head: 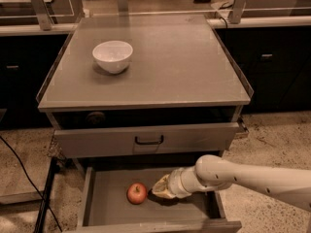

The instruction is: Pick apple from middle drawer and place on counter

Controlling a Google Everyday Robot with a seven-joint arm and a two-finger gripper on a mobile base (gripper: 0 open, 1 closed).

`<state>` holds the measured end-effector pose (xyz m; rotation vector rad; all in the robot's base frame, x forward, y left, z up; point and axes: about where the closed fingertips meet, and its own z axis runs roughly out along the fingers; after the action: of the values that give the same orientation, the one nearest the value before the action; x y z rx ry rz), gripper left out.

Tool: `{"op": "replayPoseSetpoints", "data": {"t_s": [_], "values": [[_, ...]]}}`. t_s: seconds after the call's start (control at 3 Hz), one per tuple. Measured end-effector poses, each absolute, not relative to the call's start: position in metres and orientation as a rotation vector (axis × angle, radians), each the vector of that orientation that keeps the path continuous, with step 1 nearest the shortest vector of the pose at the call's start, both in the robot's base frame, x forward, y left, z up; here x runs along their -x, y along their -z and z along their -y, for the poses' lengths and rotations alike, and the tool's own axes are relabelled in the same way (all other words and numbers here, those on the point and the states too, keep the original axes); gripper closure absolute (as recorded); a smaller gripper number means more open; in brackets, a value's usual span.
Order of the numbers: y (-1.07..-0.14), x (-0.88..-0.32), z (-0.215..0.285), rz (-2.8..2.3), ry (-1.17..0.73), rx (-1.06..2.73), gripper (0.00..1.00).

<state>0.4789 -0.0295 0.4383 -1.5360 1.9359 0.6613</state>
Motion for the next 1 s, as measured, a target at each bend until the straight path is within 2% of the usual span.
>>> {"op": "replayPoseSetpoints", "data": {"t_s": [0.33,1.0], "values": [[-0.437,-0.477,0.007,-1.876,-0.696,1.535,0.81],[-0.429,-0.477,-0.025,-1.831,-0.740,1.567,0.34]]}}
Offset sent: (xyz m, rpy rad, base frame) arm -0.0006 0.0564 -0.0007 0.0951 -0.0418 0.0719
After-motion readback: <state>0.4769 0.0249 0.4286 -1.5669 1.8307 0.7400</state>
